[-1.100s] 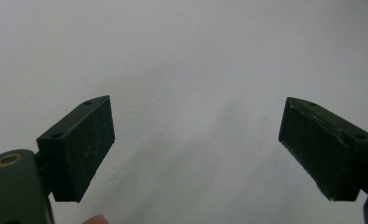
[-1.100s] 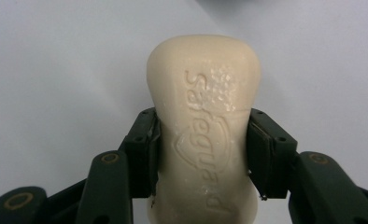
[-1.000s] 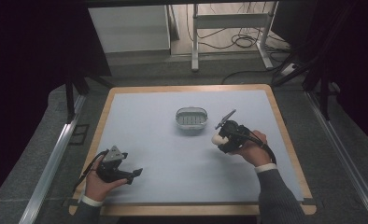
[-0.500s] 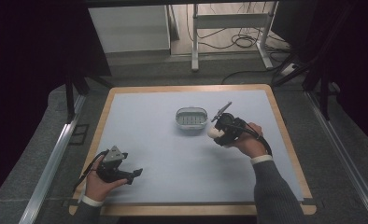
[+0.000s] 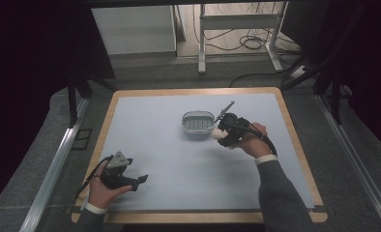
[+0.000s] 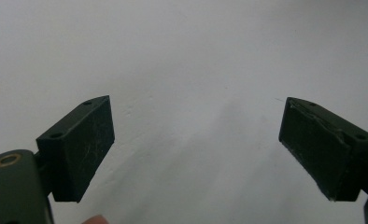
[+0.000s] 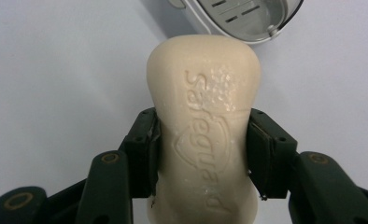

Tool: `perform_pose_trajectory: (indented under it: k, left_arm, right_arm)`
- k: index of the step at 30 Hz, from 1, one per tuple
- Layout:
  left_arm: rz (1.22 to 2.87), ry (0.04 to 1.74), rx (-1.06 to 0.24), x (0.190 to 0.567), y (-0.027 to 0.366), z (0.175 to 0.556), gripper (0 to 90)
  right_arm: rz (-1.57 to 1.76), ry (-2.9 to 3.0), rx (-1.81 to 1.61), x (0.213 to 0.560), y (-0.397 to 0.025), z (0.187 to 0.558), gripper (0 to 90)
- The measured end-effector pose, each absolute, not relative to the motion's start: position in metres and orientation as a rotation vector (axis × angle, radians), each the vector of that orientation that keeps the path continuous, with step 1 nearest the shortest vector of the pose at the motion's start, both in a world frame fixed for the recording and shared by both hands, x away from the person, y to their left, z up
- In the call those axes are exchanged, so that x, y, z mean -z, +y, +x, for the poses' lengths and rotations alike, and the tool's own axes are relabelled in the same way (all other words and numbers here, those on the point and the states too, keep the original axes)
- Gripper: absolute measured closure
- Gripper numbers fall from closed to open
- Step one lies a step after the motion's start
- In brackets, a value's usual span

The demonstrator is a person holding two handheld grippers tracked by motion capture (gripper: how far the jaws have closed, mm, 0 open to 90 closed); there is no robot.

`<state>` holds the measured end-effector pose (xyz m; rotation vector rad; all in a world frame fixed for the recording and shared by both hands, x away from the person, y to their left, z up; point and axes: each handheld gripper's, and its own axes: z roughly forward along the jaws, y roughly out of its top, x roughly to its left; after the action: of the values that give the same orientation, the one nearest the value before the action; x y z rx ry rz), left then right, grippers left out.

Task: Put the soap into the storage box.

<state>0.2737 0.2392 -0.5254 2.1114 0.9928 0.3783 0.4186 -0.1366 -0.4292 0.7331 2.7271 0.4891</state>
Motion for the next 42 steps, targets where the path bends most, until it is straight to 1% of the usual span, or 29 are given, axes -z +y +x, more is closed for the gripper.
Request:
perform_pose_trajectory:
  k: [33,42]
  left_arm:
    - [2.106,0.990,-0.372,0.525,0.239,0.273,10.9]
    - [2.110,0.988,-0.371,0.525,0.239,0.274,10.9]
  right_arm:
    - [0.664,2.722,-0.467,0.424,-0.115,0.448,49.5]
    - [0.633,2.730,-0.472,0.421,-0.103,0.456,49.5]
